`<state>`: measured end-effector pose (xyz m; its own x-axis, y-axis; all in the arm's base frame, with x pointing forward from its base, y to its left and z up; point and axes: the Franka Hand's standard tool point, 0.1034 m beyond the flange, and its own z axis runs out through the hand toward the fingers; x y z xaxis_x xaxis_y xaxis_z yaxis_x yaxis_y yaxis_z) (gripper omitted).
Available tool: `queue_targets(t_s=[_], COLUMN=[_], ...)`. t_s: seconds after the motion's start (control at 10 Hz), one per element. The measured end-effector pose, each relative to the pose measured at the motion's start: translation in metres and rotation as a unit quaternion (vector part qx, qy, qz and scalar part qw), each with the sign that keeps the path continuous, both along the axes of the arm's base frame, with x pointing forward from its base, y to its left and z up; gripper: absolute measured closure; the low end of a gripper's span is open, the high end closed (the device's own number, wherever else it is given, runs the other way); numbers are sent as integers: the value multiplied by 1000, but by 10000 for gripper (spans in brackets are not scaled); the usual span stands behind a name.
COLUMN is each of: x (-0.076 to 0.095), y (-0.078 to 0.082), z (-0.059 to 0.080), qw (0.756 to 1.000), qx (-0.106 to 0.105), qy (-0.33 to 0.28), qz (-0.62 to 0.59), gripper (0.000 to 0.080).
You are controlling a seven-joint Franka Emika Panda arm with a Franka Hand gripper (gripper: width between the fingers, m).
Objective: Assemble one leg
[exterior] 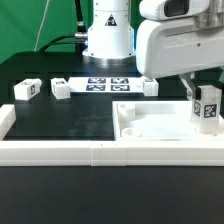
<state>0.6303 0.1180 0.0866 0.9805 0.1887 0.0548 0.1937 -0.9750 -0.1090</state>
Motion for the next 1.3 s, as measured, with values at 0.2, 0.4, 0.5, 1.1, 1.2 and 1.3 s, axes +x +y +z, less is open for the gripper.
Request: queue_targets(t_s=[0.2, 0.4, 0.5, 1.1, 1.2, 1.3], x=[0, 0, 0, 1, 2, 4], y=[0, -1, -1, 0, -1, -3], z=[0, -1, -1, -2, -2, -2], qw=[997, 979, 964, 776, 769, 755], qx=[4, 19, 22, 27, 32, 47], qy=[10, 19, 23, 54, 57, 59], qz=[-80, -203, -265, -627, -635, -651], gripper=[509, 509, 509, 508, 508, 508])
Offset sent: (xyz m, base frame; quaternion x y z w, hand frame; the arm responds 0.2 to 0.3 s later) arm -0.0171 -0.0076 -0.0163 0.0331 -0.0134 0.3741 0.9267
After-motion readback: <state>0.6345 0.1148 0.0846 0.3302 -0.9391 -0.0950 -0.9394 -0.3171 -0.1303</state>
